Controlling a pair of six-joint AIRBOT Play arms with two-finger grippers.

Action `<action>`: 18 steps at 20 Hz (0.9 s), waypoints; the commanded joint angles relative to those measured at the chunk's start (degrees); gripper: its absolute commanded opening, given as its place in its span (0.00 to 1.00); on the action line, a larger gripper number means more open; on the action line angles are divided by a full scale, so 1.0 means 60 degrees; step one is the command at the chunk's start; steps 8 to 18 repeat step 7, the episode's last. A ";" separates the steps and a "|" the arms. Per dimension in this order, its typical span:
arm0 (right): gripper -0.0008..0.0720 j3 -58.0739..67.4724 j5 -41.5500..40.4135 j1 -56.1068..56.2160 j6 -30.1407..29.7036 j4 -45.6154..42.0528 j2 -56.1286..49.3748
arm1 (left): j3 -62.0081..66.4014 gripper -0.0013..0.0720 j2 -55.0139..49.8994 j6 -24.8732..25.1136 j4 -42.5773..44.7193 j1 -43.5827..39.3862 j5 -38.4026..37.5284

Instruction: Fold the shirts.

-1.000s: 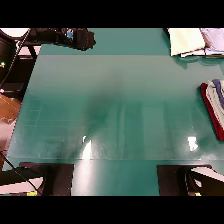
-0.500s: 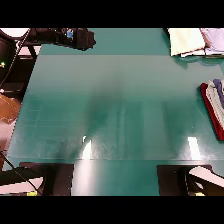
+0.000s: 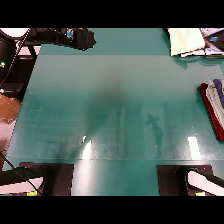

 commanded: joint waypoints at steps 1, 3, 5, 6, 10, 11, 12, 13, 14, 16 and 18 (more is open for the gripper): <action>0.04 0.0018 -0.0226 0.1122 -0.0025 0.0033 0.0004 | 0.0004 0.05 0.0000 -0.0004 0.0004 0.0000 0.0000; 0.04 0.0015 -0.0208 0.1118 -0.0025 0.0051 0.0004 | 0.0004 0.05 0.0000 0.0000 0.0004 0.0000 0.0000; 0.04 0.0015 -0.0149 0.1067 -0.0025 0.0051 0.0004 | 0.0004 0.05 0.0000 0.0000 0.0004 0.0000 0.0000; 0.04 0.0015 -0.0087 0.1020 -0.0025 0.0055 0.0004 | 0.0004 0.05 0.0000 -0.0004 -0.0007 0.0000 0.0000; 0.04 0.0015 -0.0036 0.1024 -0.0025 0.0055 0.0004 | 0.0004 0.05 0.0000 -0.0004 -0.0007 0.0000 0.0000; 0.04 0.0015 -0.0036 0.1024 -0.0025 0.0055 0.0004 | 0.0004 0.05 0.0000 -0.0004 -0.0007 0.0000 0.0000; 0.04 0.0015 -0.0036 0.1024 -0.0025 0.0055 0.0004 | 0.0004 0.05 0.0000 -0.0004 -0.0007 0.0000 0.0000; 0.04 0.0015 -0.0036 0.1024 -0.0025 0.0055 0.0004 | 0.0004 0.05 0.0000 -0.0004 -0.0007 0.0000 0.0000; 0.04 0.0015 -0.0036 0.1024 -0.0025 0.0055 0.0004 | 0.0004 0.05 0.0000 -0.0004 -0.0007 0.0000 0.0000; 0.04 0.0015 -0.0036 0.1024 -0.0025 0.0055 0.0004 | 0.0004 0.05 0.0000 -0.0004 -0.0007 0.0000 0.0000; 0.04 0.0015 -0.0036 0.1024 -0.0025 0.0055 0.0004 | 0.0004 0.05 0.0000 -0.0004 -0.0007 0.0000 0.0000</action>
